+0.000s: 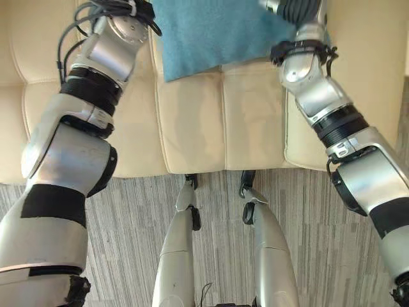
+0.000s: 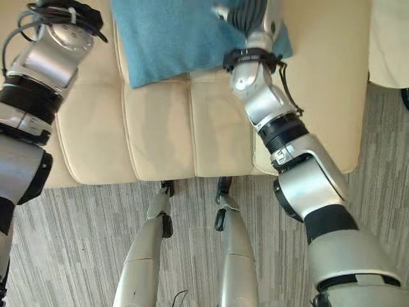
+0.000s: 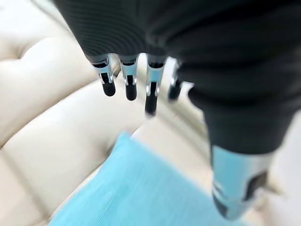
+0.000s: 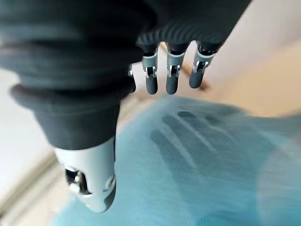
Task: Pick up all the scattered cushions and arrange them neatly on the sofa.
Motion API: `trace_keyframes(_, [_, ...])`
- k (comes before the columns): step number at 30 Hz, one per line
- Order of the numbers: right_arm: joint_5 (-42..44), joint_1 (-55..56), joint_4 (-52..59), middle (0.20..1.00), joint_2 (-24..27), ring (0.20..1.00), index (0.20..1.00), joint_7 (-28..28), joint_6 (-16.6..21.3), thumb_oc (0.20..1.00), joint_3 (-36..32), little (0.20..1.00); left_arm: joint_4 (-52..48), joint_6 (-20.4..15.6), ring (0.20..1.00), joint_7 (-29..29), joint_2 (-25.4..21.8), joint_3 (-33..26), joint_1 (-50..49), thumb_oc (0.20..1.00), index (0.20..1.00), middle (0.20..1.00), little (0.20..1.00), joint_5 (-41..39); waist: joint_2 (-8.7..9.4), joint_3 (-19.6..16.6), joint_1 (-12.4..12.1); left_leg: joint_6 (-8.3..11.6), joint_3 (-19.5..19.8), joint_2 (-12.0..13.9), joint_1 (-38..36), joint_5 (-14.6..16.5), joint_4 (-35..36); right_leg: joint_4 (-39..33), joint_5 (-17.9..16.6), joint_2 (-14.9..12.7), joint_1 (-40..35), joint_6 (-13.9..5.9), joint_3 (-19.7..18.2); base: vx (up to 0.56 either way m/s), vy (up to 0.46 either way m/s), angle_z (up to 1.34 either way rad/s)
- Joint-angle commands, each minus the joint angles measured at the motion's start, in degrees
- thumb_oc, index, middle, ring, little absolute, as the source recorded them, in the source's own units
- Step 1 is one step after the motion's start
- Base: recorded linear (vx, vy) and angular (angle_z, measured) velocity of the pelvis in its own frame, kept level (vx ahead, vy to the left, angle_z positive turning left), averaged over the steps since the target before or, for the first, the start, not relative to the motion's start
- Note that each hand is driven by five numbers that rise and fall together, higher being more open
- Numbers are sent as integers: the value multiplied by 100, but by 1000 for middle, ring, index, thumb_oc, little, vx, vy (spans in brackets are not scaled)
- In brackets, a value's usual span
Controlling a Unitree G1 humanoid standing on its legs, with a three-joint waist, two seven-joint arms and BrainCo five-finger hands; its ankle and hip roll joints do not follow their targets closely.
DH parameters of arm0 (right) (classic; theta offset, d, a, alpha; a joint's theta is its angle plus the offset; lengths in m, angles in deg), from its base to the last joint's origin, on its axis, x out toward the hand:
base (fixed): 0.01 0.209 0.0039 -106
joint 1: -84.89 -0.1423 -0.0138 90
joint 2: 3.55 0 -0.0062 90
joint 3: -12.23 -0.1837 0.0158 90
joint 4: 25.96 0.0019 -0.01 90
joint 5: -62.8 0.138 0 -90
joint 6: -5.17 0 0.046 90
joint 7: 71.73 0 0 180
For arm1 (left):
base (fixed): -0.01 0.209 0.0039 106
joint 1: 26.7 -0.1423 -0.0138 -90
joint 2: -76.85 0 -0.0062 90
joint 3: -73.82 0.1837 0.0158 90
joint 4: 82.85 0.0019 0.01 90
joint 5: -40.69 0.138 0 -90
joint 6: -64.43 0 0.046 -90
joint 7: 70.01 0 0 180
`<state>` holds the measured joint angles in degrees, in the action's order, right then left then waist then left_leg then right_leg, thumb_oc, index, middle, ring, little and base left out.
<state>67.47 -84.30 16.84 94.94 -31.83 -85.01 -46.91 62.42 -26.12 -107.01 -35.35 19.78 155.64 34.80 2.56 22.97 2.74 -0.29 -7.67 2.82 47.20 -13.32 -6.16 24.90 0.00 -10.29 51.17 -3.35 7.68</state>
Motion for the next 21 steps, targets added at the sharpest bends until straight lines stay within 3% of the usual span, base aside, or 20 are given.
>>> trace_keyframes(1, [427, 395, -300, 1000, -56, 1000, 1000, -251, 487, 1000, -185, 1000, 689, -208, 1000, 152, -340, 81, 91, 1000, 1000, 1000, 1000, -133, 13, -409, 3, 325, 47, -72, -435, 1466, -439, -1649, -342, -102, -933, -612, -179, -10, 48, -17])
trace_keyframes(6, [562, 1224, -235, 1000, 35, 1000, 1000, -353, 621, 1000, -563, 1000, 787, -218, 1000, 338, -806, -157, -657, 1000, 1000, 1000, 1000, -50, -37, -403, 33, 330, -2, -58, -596, 1451, -421, -1681, -355, -82, -1090, -599, -188, -5, 44, -14])
trace_keyframes(8, [557, 2712, 312, 1000, 181, 1000, 1000, -558, 661, 1000, -1232, 1000, 68, -290, 1000, 544, -1200, -1088, -2353, 1000, 1000, 1000, 1000, -97, -54, -484, -16, 316, -14, -54, -983, 1494, -336, -1777, -330, -73, -1464, -581, -113, 45, 37, -8])
trace_keyframes(10, [599, 3266, 525, 1000, 232, 1000, 1000, -670, 655, 1000, -1417, 1000, -206, -324, 1000, 665, -1184, -1519, -3132, 1000, 1000, 1000, 1000, -158, -85, -575, -12, 309, -35, -58, -1173, 1490, -272, -1829, -331, -73, -1652, -576, -92, 77, 27, -8])
trace_keyframes(11, [681, 4225, 841, 1000, 124, 1000, 1000, -933, 638, 1000, -1794, 1000, -871, -471, 1000, 899, -1012, -2364, -4578, 1000, 1000, 1000, 1000, -449, -81, -649, -60, 294, -61, -69, -1567, 1525, -146, -1913, -324, -74, -2027, -570, -55, 104, 29, -6])
trace_keyframes(13, [741, 4776, 1004, 1000, 65, 1000, 1000, -1114, 641, 1000, -1927, 1000, -1087, -487, 1000, 1072, -813, -2753, -5348, 1000, 1000, 1000, 1000, -468, -109, -741, -19, 298, -71, -80, -1833, 1507, -27, -1997, -327, -73, -2290, -580, -20, 92, 36, -7])
trace_keyframes(14, [773, 5459, 1172, 1000, -102, 1000, 1000, -1329, 623, 1000, -2164, 1000, -1230, -498, 1000, 1334, -397, -3150, -6299, 1000, 1000, 1000, 1000, -586, -79, -841, -1, 258, -150, -105, -2141, 1352, 130, -2119, -444, -104, -2602, -561, 41, 90, 53, -1])
trace_keyframes(16, [799, 5754, 1206, 1000, -192, 1000, 1000, -1444, 635, 1000, -2233, 1000, -1202, -491, 1000, 1408, -183, -3216, -6596, 1000, 1000, 1000, 1000, -569, -84, -887, 28, 261, -151, -100, -2345, 1323, 219, -2195, -448, -96, -2816, -573, 57, 64, 32, 8])
trace_keyframes(20, [673, 6664, 1239, 1000, -343, 1000, 1000, -1821, 592, 1000, -2523, 1000, -1434, -581, 1000, 1915, 757, -3461, -8059, 1000, 1000, 1000, 1000, -785, -121, -1154, 60, 263, -204, -38, -3206, 1224, 643, -2429, -432, -51, -3550, -625, 87, 93, 47, -3])
trace_keyframes(21, [672, 6670, 1243, 1000, -341, 1000, 1000, -1821, 591, 1000, -2521, 1000, -1440, -579, 1000, 1915, 760, -3462, -8067, 1000, 1000, 1000, 1000, -784, -123, -1148, 61, 263, -204, -38, -3224, 1220, 655, -2435, -434, -50, -3566, -625, 88, 43, 60, -10])
